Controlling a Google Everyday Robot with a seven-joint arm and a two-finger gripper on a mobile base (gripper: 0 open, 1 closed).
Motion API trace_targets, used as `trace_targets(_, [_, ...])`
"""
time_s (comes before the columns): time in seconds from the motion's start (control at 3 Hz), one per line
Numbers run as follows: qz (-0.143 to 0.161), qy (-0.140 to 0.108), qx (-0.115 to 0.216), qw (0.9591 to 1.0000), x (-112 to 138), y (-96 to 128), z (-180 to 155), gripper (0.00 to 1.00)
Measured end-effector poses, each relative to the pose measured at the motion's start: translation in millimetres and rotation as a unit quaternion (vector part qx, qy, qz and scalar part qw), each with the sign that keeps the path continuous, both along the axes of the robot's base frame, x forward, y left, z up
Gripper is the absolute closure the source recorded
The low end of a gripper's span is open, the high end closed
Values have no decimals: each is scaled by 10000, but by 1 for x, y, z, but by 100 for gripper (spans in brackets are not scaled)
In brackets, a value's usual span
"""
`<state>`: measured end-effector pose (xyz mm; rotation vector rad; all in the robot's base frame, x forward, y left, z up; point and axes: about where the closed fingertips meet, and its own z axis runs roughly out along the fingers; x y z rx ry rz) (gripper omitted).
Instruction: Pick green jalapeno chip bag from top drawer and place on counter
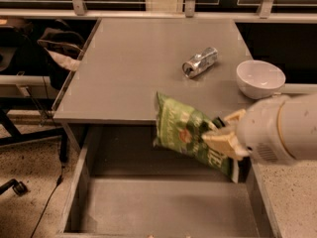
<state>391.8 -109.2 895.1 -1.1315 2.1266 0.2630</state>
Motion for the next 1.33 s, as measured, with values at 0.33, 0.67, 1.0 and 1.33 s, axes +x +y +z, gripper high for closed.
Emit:
trace_targets(0.33, [155, -175, -1, 9997, 9, 18, 28, 100])
trace_targets(0.67, [175, -367, -23, 9992, 26, 35, 62, 100])
trace_targets(1.0, [-101, -526, 133, 9985, 67, 55, 80, 100])
trace_targets(1.33, [-266, -533, 324, 9977, 95, 64, 77, 100])
